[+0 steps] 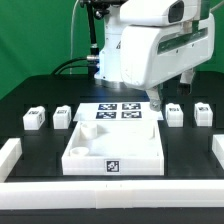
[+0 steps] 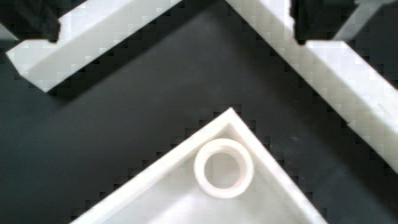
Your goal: Assemble one leg
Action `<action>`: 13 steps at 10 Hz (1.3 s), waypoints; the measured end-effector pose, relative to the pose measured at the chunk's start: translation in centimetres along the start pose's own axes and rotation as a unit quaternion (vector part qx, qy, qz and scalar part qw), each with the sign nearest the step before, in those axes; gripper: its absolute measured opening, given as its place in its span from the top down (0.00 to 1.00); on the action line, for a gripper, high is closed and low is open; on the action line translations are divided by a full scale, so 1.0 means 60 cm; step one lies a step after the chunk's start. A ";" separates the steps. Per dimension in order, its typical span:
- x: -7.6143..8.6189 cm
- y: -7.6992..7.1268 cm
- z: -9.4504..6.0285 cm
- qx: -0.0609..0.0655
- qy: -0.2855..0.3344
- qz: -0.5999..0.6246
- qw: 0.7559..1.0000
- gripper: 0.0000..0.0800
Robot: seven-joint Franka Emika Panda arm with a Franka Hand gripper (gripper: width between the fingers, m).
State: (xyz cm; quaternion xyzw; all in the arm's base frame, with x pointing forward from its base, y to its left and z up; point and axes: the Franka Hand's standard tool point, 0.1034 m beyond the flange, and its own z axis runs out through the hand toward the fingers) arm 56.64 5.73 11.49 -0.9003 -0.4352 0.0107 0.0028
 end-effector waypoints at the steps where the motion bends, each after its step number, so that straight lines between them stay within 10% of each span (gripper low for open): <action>1: 0.000 0.000 0.001 0.001 0.000 0.000 1.000 0.19; 13: -0.017 -0.015 0.004 0.000 -0.001 -0.034 0.999 0.19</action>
Offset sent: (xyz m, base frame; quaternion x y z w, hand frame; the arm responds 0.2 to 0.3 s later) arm 0.0000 0.0000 0.0000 0.0000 0.0000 0.0000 1.0000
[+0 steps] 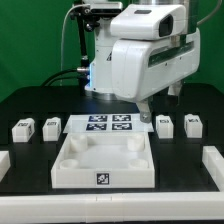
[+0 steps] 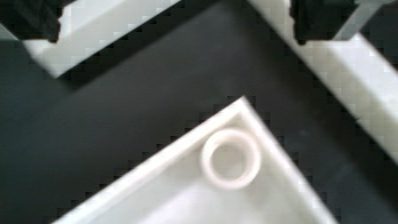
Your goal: Assemble one leg
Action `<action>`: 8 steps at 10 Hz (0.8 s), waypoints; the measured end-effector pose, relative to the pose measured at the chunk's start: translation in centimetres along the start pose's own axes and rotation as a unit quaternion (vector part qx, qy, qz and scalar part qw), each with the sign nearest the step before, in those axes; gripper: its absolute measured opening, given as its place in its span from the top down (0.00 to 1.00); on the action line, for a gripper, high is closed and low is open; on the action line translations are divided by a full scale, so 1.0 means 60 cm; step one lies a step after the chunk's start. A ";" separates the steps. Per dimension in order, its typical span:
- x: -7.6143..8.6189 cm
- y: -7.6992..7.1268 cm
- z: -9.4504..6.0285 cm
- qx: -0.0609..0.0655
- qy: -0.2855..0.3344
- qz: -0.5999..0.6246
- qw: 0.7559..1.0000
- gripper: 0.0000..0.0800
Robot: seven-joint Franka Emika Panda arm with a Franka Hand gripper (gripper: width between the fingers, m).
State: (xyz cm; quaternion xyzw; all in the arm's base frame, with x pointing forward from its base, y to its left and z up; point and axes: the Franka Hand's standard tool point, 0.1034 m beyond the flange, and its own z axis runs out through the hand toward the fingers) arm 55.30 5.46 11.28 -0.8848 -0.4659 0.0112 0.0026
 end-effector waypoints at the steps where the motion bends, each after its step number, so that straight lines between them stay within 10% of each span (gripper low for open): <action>1: -0.024 -0.022 0.003 0.002 -0.003 -0.062 0.998 0.19; 5: -0.156 -0.073 0.064 0.006 0.001 -0.311 0.951 0.19; 8: -0.201 -0.091 0.134 0.017 0.009 -0.324 0.946 0.19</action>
Offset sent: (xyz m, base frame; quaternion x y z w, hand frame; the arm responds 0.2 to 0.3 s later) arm -0.0752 -0.0324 -0.0319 -0.0027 0.0607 -0.3314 0.9415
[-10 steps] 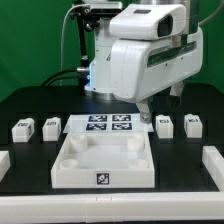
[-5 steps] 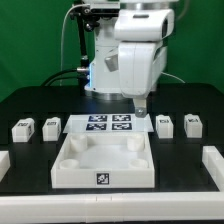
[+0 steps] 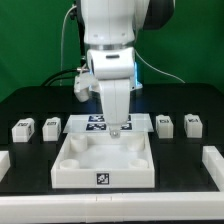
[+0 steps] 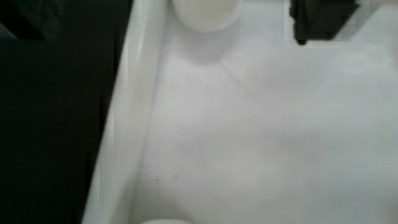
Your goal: Assemble one leg
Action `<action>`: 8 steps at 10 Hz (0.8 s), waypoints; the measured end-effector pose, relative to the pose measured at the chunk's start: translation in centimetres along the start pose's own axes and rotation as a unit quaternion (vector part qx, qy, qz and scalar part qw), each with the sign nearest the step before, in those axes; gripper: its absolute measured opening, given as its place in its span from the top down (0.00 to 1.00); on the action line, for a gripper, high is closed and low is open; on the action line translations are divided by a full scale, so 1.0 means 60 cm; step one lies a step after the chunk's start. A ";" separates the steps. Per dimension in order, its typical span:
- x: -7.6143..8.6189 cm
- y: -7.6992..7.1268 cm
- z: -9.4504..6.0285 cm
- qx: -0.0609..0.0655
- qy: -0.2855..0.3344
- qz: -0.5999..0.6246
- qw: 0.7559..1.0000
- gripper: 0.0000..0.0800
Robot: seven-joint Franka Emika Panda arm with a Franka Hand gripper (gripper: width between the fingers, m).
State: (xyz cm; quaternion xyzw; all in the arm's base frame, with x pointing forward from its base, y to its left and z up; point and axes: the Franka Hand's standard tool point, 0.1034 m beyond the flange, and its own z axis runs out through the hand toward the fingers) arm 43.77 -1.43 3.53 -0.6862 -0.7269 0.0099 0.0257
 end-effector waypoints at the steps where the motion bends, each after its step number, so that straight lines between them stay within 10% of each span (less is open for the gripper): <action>1: 0.002 -0.004 0.018 -0.002 0.003 0.003 1.000 0.19; 5: -0.014 -0.016 0.048 0.010 0.008 0.016 1.000 0.19; 7: -0.014 -0.017 0.049 0.010 0.008 0.016 1.000 0.31; 8: -0.014 -0.017 0.049 0.010 0.008 0.016 1.000 0.56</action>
Offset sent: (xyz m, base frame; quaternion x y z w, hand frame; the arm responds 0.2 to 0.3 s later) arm -0.0005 -0.0020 -0.0124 -0.0248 0.0397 0.0111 0.9988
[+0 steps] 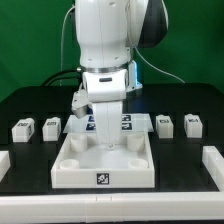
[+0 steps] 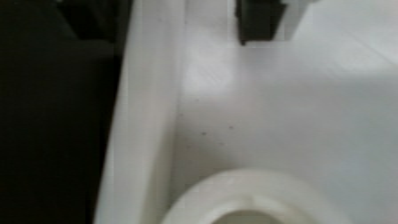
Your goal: Assemble one leg
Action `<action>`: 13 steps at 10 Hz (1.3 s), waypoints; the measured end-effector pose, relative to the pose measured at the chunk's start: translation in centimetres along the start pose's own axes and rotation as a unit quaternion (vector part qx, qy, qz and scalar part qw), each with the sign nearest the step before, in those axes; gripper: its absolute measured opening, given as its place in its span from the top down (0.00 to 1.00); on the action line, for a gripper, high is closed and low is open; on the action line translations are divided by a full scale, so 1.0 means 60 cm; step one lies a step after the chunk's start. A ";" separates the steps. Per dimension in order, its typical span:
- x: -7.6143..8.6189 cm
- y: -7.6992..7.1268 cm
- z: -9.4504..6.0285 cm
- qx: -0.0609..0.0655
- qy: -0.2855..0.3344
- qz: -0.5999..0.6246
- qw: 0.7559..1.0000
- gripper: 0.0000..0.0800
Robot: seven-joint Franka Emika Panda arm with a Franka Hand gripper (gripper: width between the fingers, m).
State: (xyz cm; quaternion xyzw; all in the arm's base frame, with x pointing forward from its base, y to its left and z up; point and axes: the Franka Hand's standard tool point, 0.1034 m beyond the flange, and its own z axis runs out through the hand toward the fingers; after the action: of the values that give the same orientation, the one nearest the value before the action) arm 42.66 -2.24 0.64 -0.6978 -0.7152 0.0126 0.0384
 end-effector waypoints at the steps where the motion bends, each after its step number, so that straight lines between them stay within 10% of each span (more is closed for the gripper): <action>1: 0.000 0.000 0.000 0.000 0.000 0.000 1.000 0.73; 3: -0.001 0.002 -0.001 -0.003 0.000 0.001 1.000 0.92; 10: -0.001 0.003 -0.002 -0.004 0.000 0.001 1.000 0.92; 13: 0.052 0.052 -0.004 -0.019 0.009 0.020 1.000 0.92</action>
Offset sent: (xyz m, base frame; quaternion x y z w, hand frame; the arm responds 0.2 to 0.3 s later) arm 0.0000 0.0000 0.0000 0.0000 0.0000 0.0000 1.0000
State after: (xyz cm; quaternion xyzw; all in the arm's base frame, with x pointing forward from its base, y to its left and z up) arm 45.70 0.92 0.75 -0.7130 -0.7005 -0.0065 0.0307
